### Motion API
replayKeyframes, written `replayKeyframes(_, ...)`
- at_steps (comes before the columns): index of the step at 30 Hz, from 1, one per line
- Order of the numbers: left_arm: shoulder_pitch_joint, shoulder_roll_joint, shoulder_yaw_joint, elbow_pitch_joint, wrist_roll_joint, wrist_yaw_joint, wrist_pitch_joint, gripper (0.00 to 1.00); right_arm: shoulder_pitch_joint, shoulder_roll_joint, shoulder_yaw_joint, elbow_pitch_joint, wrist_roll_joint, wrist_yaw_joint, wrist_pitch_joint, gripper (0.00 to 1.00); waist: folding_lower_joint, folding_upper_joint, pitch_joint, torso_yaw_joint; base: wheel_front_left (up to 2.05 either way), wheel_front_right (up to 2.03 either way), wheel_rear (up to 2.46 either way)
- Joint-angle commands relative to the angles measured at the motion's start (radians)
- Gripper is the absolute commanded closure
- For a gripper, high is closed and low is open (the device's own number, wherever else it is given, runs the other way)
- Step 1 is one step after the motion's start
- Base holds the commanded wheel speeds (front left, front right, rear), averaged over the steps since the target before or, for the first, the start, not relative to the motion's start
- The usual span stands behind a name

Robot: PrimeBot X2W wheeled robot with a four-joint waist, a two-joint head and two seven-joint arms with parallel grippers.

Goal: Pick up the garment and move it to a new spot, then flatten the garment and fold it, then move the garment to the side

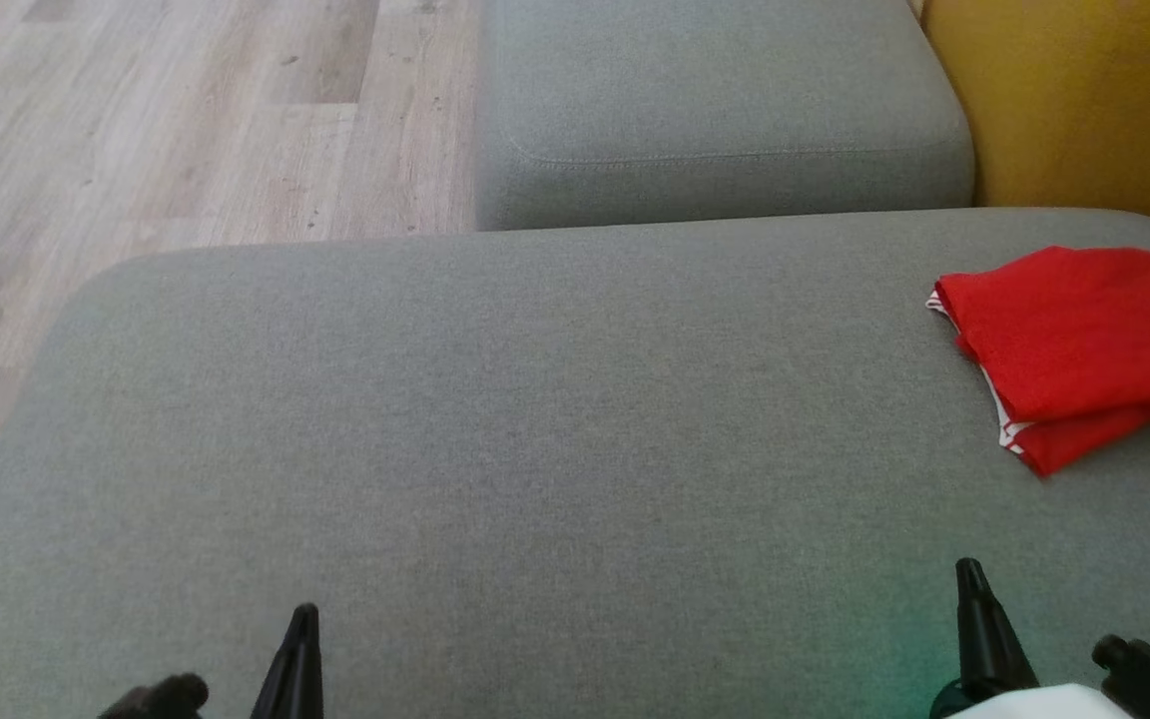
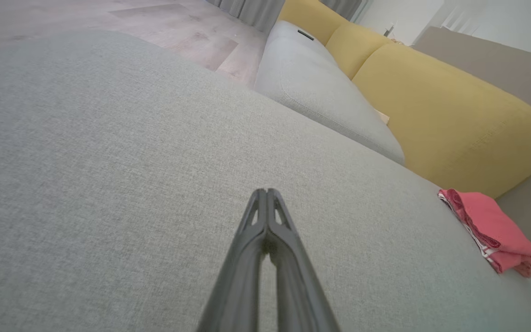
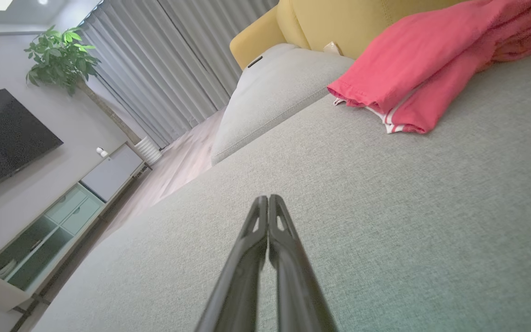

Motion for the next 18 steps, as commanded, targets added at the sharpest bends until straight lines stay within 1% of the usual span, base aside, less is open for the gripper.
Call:
replayKeyframes(1,-0.055,0.014,0.025,-0.027,-0.026,-0.01,0.002,1.0,-0.062,-0.016,-0.003,-0.03,0.026,0.0,0.007,1.0,0.0,0.0,0.001,-0.001,0.0,0.0,0.0)
replayKeyframes(18,-0.118,0.018,0.062,0.003,-0.239,-0.04,0.045,1.0,-0.107,-0.019,-0.026,-0.027,0.223,0.0,0.053,1.0,0.0,0.0,0.021,-0.012,0.0,0.0,0.0)
